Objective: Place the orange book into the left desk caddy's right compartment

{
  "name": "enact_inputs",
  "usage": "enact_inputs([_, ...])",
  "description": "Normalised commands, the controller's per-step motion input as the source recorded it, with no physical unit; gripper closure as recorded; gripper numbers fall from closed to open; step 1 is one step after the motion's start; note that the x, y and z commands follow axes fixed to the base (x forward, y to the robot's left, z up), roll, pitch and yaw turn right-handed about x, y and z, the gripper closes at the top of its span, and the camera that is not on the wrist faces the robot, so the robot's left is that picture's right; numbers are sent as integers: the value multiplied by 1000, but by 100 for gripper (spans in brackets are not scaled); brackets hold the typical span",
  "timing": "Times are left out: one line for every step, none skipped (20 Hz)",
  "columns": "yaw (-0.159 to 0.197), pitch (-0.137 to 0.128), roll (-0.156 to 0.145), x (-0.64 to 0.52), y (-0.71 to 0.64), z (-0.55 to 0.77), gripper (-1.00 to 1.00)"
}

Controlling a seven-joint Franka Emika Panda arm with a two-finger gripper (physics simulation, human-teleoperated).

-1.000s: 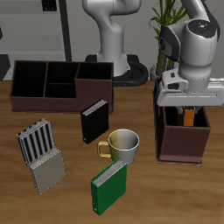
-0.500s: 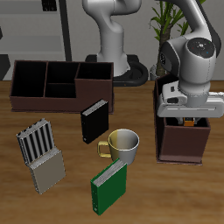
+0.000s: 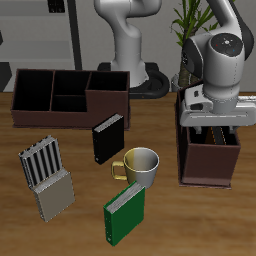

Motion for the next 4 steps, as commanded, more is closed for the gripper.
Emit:
enact_inputs([-16,-45,110,-795,-386,598,-100])
enact_inputs([72,-119,-16,-270,-293,370,-100])
enact_inputs([-62,-37,37,-382,-383,373,-100])
enact_inputs([-25,-9,130,-486,-222,251,-100])
